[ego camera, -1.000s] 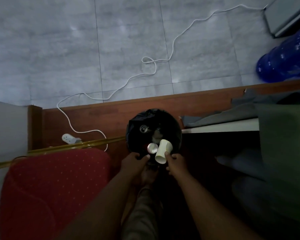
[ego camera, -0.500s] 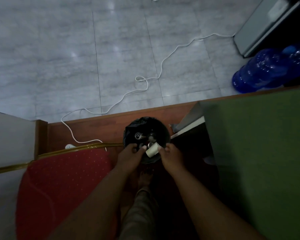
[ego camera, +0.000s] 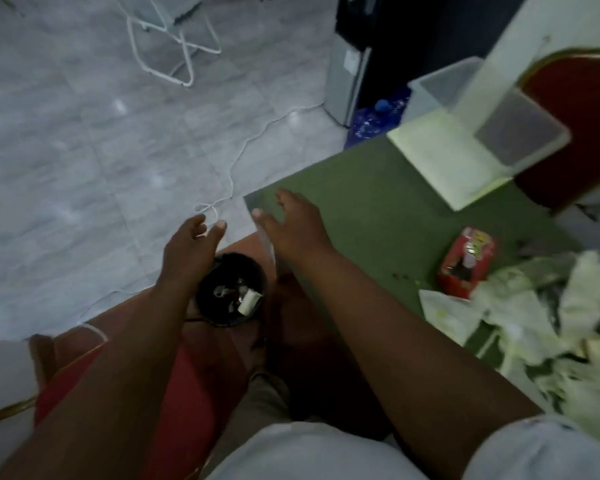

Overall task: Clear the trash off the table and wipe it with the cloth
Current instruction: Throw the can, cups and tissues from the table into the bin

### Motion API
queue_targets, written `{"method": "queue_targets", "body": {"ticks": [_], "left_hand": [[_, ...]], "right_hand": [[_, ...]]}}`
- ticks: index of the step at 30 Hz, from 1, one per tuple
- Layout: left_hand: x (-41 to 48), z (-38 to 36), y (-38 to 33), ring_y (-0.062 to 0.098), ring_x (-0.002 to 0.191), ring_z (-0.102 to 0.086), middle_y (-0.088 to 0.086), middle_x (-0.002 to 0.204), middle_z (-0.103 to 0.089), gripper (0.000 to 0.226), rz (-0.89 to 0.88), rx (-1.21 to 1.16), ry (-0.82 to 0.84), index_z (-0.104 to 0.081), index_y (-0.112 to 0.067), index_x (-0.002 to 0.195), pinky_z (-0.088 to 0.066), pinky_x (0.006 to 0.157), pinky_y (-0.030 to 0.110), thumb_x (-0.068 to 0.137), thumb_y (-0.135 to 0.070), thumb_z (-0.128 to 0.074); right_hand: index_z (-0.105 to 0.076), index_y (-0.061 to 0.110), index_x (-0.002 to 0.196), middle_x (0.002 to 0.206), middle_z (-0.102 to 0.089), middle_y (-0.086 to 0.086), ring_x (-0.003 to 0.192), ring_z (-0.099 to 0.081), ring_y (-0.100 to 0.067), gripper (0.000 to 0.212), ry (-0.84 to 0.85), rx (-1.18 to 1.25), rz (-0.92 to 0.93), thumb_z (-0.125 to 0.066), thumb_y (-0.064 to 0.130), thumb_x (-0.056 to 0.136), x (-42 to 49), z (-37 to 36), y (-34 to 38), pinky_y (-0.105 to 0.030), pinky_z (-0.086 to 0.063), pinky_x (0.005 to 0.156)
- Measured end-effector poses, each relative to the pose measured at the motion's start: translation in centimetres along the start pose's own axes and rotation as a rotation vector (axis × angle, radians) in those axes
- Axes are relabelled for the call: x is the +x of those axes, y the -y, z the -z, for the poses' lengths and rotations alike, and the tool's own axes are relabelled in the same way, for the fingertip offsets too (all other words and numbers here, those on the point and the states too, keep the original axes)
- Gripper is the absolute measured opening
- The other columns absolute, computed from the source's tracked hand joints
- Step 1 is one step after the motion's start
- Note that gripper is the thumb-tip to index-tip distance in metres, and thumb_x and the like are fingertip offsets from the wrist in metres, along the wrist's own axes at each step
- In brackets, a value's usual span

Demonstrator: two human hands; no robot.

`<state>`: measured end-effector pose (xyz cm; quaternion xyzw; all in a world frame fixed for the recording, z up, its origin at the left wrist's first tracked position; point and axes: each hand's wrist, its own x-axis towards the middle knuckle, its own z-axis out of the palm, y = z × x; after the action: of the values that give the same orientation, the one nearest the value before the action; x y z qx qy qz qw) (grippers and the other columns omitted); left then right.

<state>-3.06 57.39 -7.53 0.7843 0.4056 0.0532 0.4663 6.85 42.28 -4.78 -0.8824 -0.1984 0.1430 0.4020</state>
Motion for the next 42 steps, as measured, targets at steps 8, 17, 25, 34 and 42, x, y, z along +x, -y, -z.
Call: {"method": "queue_targets", "body": {"ticks": [8, 17, 25, 34, 42], "left_hand": [[-5.8, -13.1, -13.2, 0.013, 0.101, -0.055, 0.005, 0.125, -0.061, 0.054, -0.349, 0.092, 0.27, -0.053, -0.018, 0.132, -0.041, 0.09, 0.027, 0.087, -0.043, -0.066], [-14.9, -32.1, -19.6, 0.025, 0.101, -0.065, 0.009, 0.113, -0.068, 0.048, -0.681, 0.331, 0.701, -0.06, -0.018, 0.125, -0.049, 0.086, 0.029, 0.08, -0.029, -0.074], [-17.7, -42.8, -20.4, 0.032, 0.113, -0.054, 0.017, 0.124, -0.057, 0.064, -1.003, 0.683, 0.709, -0.05, -0.011, 0.133, -0.042, 0.094, 0.037, 0.081, -0.041, -0.071], [-17.7, -45.6, -20.0, 0.035, 0.105, -0.061, 0.018, 0.122, -0.058, 0.087, -0.951, 0.788, 0.754, -0.02, -0.022, 0.15, -0.053, 0.088, 0.043, 0.081, -0.031, -0.072], [-17.8, -40.7, -21.6, 0.028, 0.101, -0.062, 0.011, 0.111, -0.065, 0.058, -0.882, 0.406, 0.728, -0.05, -0.017, 0.127, -0.048, 0.08, 0.033, 0.076, -0.03, -0.072]], "right_hand": [[-0.056, 0.01, 0.13, 0.128, -0.061, -0.009, 0.12, -0.054, -0.024, 0.052, -0.39, -0.031, -0.235, -0.063, 0.041, 0.089, -7.3, 17.5, -10.8, -0.023, -0.034, 0.1], [-0.064, 0.015, 0.114, 0.11, -0.067, -0.004, 0.104, -0.061, -0.022, 0.032, -0.756, 0.009, -0.703, -0.066, 0.032, 0.087, -19.4, 27.2, -25.8, -0.024, -0.041, 0.08], [-0.039, 0.018, 0.14, 0.145, -0.042, -0.008, 0.129, -0.045, -0.028, 0.061, -0.628, -0.254, -0.778, -0.064, 0.02, 0.085, -20.1, 28.9, -32.9, -0.038, -0.041, 0.101], [-0.047, 0.018, 0.137, 0.137, -0.046, -0.017, 0.121, -0.05, -0.035, 0.051, -0.395, -0.468, -0.825, -0.058, 0.013, 0.088, -17.3, 29.9, -35.5, -0.04, -0.046, 0.094], [-0.061, 0.014, 0.072, 0.075, -0.063, -0.008, 0.074, -0.057, -0.025, 0.014, -0.778, -0.374, -0.533, -0.054, 0.004, 0.079, -17.9, 29.9, -32.6, -0.028, -0.028, 0.061]]}}
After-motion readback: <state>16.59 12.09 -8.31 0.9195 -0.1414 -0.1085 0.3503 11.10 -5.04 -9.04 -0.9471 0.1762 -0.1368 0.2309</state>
